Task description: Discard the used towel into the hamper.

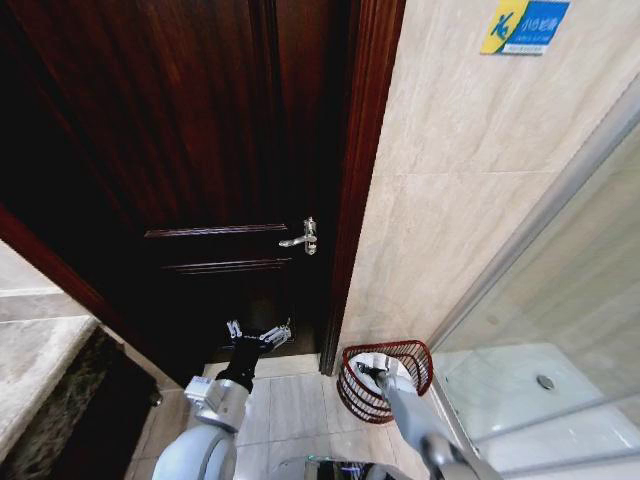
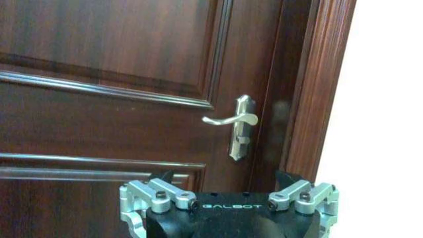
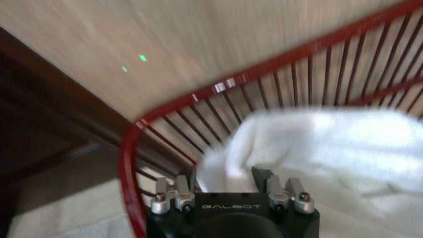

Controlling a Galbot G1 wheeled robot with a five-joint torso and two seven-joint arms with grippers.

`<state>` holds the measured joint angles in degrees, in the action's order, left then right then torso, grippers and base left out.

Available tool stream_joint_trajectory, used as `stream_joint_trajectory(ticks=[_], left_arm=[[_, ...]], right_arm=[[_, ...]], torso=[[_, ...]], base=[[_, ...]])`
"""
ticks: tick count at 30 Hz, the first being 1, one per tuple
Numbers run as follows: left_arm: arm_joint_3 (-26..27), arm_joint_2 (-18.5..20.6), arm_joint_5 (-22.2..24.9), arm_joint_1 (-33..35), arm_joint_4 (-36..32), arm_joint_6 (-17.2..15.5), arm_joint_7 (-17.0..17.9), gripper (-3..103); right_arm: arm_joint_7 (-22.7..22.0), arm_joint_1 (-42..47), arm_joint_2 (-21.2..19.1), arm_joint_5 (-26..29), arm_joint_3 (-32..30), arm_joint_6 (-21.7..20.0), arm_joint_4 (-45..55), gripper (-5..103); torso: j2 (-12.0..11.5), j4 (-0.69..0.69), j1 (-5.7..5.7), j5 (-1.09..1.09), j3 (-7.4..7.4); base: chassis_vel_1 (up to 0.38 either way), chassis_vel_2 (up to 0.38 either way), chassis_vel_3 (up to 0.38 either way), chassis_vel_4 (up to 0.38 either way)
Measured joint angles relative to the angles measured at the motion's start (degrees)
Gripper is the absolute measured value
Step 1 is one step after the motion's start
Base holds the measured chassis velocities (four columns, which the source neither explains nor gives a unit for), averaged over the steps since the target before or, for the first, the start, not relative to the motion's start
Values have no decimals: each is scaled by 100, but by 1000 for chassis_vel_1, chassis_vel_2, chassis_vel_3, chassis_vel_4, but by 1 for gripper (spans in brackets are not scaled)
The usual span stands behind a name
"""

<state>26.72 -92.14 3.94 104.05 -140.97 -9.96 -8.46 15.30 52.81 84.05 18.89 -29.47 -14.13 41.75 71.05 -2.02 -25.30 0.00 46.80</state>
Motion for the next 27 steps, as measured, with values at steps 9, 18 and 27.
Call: stream_joint_trajectory(ticks=[9,18,27], left_arm=[[0,1,0,0,0,0,0,100],[0,1,0,1,0,0,0,100],[0,1,0,1,0,0,0,100]], right_arm=[[-216,1243,-282,164,111,58,1902,88],[-96,2369,-442,-1533,-477,2036,2796,100],[-100,3321,-246,-1406,-804,3025,4047,100]], torso=[[0,2,1,5,0],[0,2,1,-1,0],[1,1,1,0,0]], base=[[0,0,0,0],[0,0,0,0],[0,0,0,0]])
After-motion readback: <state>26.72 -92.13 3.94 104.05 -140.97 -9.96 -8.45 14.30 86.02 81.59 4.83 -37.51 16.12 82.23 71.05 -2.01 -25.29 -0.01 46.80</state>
